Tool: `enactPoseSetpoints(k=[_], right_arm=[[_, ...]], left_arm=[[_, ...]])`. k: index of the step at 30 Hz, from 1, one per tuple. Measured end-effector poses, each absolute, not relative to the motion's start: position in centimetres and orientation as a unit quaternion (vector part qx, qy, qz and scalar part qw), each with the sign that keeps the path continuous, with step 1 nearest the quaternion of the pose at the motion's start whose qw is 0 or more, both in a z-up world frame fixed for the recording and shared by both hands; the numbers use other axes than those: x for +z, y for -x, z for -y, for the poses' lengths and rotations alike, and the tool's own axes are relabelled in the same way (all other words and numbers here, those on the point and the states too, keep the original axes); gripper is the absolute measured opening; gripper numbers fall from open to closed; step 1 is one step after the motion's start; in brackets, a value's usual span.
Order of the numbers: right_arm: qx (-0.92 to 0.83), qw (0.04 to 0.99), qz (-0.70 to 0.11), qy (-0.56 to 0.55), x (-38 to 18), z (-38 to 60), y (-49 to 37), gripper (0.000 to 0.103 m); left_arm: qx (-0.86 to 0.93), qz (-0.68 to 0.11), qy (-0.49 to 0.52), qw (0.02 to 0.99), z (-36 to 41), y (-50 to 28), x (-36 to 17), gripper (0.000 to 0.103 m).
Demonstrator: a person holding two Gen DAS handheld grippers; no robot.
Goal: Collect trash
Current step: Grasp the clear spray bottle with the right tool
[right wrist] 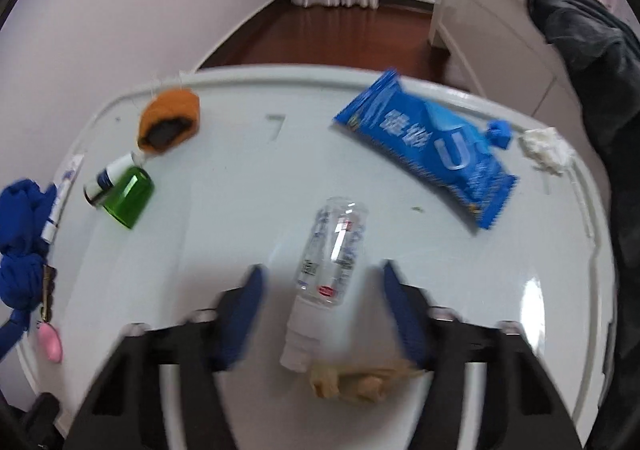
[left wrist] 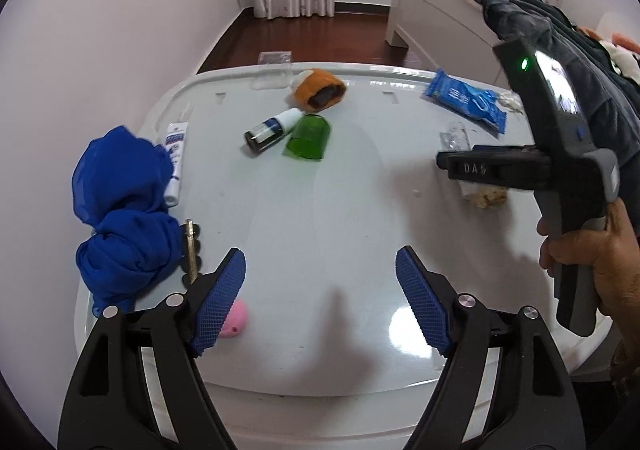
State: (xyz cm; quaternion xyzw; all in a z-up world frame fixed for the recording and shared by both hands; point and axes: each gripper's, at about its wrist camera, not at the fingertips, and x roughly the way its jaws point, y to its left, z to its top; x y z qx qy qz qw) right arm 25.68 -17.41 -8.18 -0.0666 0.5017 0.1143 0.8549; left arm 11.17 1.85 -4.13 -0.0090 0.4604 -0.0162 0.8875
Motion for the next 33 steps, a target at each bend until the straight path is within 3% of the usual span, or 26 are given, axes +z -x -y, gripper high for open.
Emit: enactPoseSetpoints(k=[1,2,14,27,30,32,33], right_arm=[[0.117,0.854,-0.502,0.076,-8.1,17.0,-25.7,0.028],[0.117,0.852,-0.505,0.079,-8.0,16.7,-25.7,0.024],[0.169,0.861,-0.48,0.007,-1.9,20.2,-19.2,0.024],[0.186,0.865,-0.464,-0.049,-0.4,25.2,-14.8,0.024],[0.195,0.861,-0.467,-0.052,-0.8,25.4,-14.8,0.024],[0.199,0.859,-0.468,-0.053,-1.0,25.4,-14.7,0.024],[0.2,0.859,-0.468,-0.054,-1.0,25.4,-14.7,0.024]], left_arm=[[-0.013,-0.461,0.014,0.887,-2.3,-11.2,-4.1,0.076],[-0.012,-0.461,0.017,0.887,-2.6,-11.2,-4.1,0.076],[-0.014,-0.483,0.062,0.873,-5.5,-12.8,-4.8,0.076],[-0.04,-0.494,0.036,0.868,-3.6,-24.2,-8.2,0.075],[-0.032,-0.496,0.02,0.867,-3.5,-25.3,-9.1,0.058],[-0.029,-0.484,-0.004,0.875,-3.2,-25.4,-9.1,0.04],[-0.028,-0.48,-0.016,0.877,-3.0,-25.3,-9.1,0.04]])
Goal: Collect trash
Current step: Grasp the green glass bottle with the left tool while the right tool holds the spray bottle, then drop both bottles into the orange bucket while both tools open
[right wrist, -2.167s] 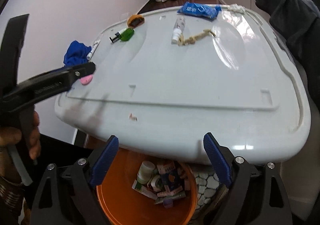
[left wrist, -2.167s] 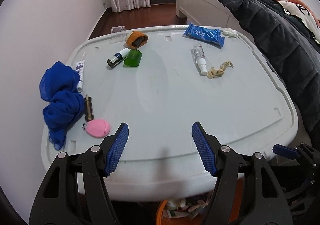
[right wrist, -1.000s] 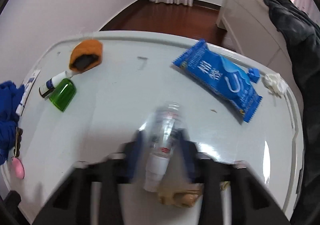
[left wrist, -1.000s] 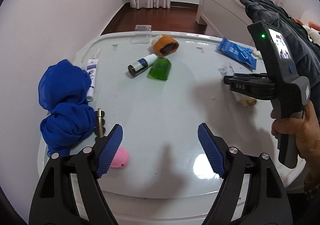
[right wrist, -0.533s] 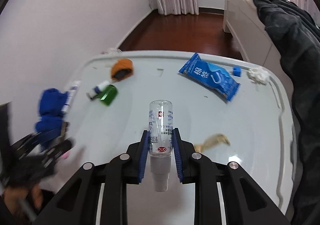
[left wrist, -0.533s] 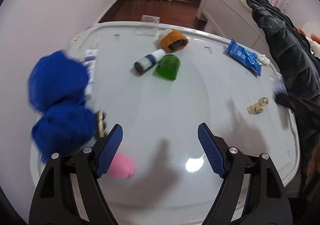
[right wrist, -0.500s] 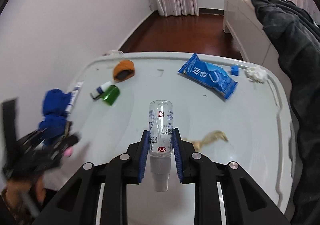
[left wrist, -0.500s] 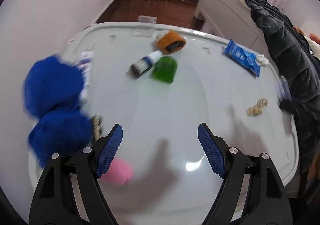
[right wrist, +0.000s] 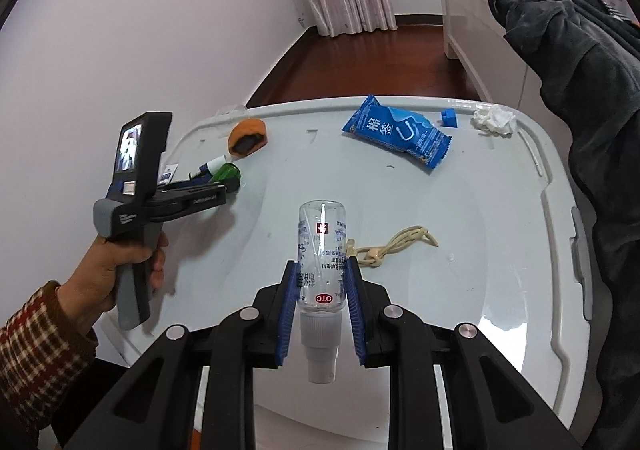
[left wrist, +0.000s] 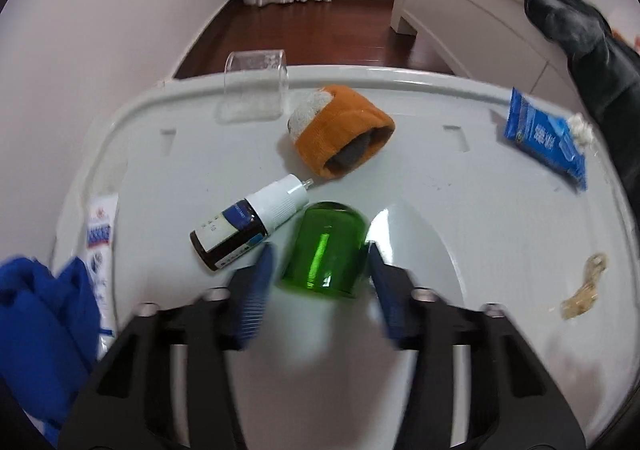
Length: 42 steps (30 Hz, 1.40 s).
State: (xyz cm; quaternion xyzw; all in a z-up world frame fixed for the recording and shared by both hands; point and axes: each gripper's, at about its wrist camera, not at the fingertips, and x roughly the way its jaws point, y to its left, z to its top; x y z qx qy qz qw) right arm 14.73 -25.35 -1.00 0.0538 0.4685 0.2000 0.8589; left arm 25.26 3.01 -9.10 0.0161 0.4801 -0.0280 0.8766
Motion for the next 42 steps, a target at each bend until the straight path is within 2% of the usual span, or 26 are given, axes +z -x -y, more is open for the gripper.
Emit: enactPoseSetpoints(k=[9,14,18,25,30,31,32,33,34,36,38,39,42], right_arm=[[0.21,0.861,-0.461,-0.048,-0.3,24.8,-13.7,0.024],[0.233,0.853,-0.465,-0.046,0.0,23.7,-10.2,0.024],[0.248,0.831,-0.496,-0.051,-1.9,23.2,-4.5,0.024],[0.242,0.775,-0.58,-0.06,-8.1,22.8,4.7,0.024],[0.235,0.754,-0.613,-0.036,-11.0,21.5,6.9,0.026],[0.229,0.753,-0.616,-0.036,-11.3,21.4,7.1,0.027],[0.227,0.749,-0.621,-0.037,-11.6,21.5,7.1,0.033],[0.224,0.747,-0.625,-0.035,-11.8,21.4,7.2,0.052],[0.22,0.751,-0.622,-0.034,-11.6,21.5,7.0,0.061],[0.216,0.764,-0.607,-0.026,-10.9,21.7,7.2,0.065],[0.209,0.781,-0.588,-0.017,-9.8,21.9,6.9,0.073],[0.203,0.791,-0.577,-0.014,-9.3,22.1,6.7,0.078],[0.193,0.808,-0.556,-0.022,-7.5,23.4,5.3,0.079]], left_arm=[[-0.054,-0.473,-0.009,0.879,-2.7,-20.4,-6.5,0.04],[-0.086,-0.473,-0.021,0.877,-1.9,-13.6,-3.6,0.04],[-0.114,-0.49,-0.035,0.864,-0.2,-6.9,-3.0,0.04],[-0.162,-0.563,-0.038,0.809,1.8,4.6,-7.2,0.04],[-0.167,-0.596,-0.039,0.785,2.3,8.0,-10.4,0.04],[-0.164,-0.597,-0.04,0.784,2.2,8.1,-10.6,0.04],[-0.164,-0.6,-0.041,0.782,2.2,8.2,-10.7,0.04],[-0.161,-0.601,-0.042,0.781,2.2,8.2,-10.7,0.04],[-0.155,-0.599,-0.047,0.784,2.1,8.2,-10.6,0.042],[-0.148,-0.59,-0.056,0.791,2.1,7.9,-10.2,0.045],[-0.136,-0.566,-0.064,0.81,1.9,7.4,-9.0,0.059],[-0.131,-0.556,-0.069,0.818,1.9,7.2,-8.4,0.062],[-0.111,-0.509,-0.086,0.849,2.2,5.8,-5.9,0.064]])
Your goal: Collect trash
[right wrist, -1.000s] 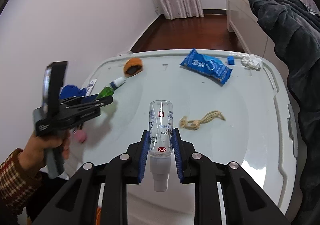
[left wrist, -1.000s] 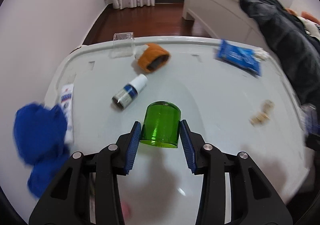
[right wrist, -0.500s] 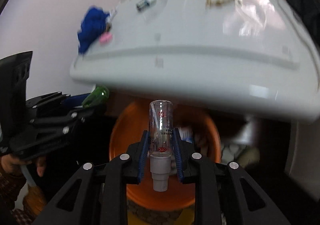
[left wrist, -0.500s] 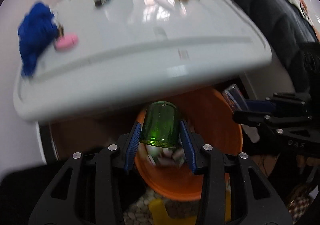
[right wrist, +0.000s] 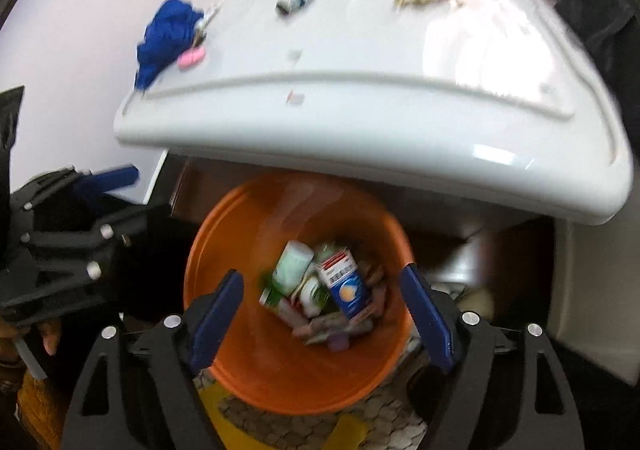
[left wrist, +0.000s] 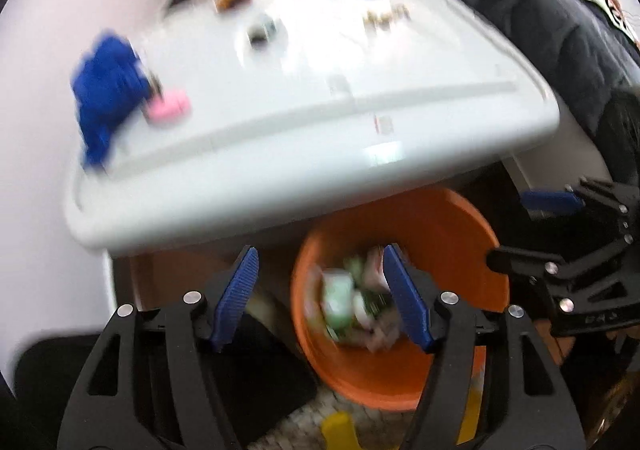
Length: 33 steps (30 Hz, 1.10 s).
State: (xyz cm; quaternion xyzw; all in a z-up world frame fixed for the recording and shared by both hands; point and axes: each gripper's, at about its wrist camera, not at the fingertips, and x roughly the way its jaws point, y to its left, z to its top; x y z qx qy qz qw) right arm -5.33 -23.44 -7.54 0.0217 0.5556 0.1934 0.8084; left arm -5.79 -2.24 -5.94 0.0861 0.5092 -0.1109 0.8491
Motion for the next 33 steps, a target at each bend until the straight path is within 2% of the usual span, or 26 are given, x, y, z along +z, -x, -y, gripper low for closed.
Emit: enactPoseSetpoints(k=[2,6,11,18,24,29,33], right_arm=[[0.183,0.822,-0.538,-0.028,-6.0,24.6,4.0,0.079],[0.166,0.85,-0.499,-0.03,-2.2,26.7,0.6,0.08],[0.151,0.892,-0.426,-0.022,3.4,28.2,-4.2,0.087],[0.124,0.923,-0.362,-0.042,4.5,29.9,-7.7,0.089],[0.097,0.922,-0.373,-0.052,3.3,30.8,-8.4,0.089],[0.096,0.919,-0.38,-0.046,2.7,30.1,-8.6,0.09],[0.109,0.914,-0.388,-0.035,2.3,29.1,-8.4,0.09]], left_arm=[[-0.098,-0.475,-0.092,0.87,2.3,4.4,-4.3,0.074],[-0.083,-0.415,-0.083,0.902,2.8,1.4,-1.0,0.082],[-0.062,-0.369,-0.079,0.924,3.7,-2.2,1.8,0.091],[-0.037,-0.317,-0.08,0.944,5.1,-6.1,4.5,0.091],[0.014,-0.271,-0.096,0.958,5.6,-7.7,4.5,0.091],[0.005,-0.293,-0.072,0.953,5.6,-8.7,3.9,0.092],[0.026,-0.279,-0.092,0.956,5.5,-8.3,4.0,0.093]])
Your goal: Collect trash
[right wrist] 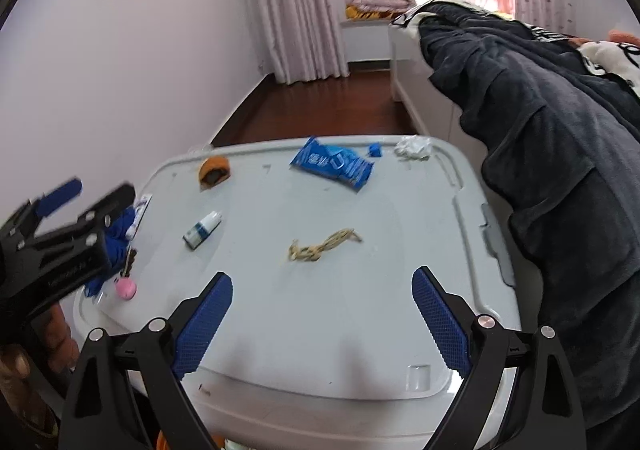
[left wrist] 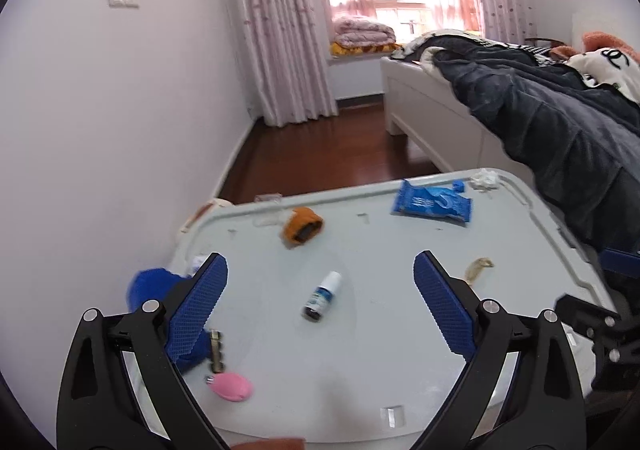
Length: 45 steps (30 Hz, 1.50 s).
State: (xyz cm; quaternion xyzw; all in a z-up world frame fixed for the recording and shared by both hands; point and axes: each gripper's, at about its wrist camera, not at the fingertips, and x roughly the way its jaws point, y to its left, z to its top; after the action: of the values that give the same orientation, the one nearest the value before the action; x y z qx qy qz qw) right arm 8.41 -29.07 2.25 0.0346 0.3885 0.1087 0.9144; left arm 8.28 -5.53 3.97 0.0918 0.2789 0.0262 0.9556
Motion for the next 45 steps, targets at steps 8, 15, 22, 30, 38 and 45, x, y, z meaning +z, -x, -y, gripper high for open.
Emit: enactPoseSetpoints(k=[8,15,22,30,38,45], right_arm=[[0.11,0.914,-0.39,-0.014,2.0,28.5,-8.1,0.09],[0.111,0.909,-0.403,-0.009,1.4,28.2,-8.2,0.091],[0.111,0.907,-0.407,-0.003,1.1,28.1,-8.0,0.091],[0.111,0.903,-0.416,-0.001,0.6,28.1,-8.2,0.091],[0.111,0.901,-0.418,0.0,0.5,28.1,-8.3,0.092],[0.111,0.9,-0.421,0.001,0.4,28.1,-8.3,0.092]], left_arm=[[0.051,-0.248,-0.096,0.962,5.0,-7.2,4.6,0.093],[0.02,-0.234,-0.084,0.968,5.3,-6.9,5.2,0.095],[0.022,-0.266,-0.049,0.962,4.3,-8.0,4.8,0.096],[0.021,-0.279,-0.054,0.959,4.2,-8.2,4.4,0.096],[0.012,-0.3,-0.045,0.953,4.1,-8.8,3.9,0.096],[0.005,-0.308,-0.037,0.951,4.0,-8.9,3.6,0.096]])
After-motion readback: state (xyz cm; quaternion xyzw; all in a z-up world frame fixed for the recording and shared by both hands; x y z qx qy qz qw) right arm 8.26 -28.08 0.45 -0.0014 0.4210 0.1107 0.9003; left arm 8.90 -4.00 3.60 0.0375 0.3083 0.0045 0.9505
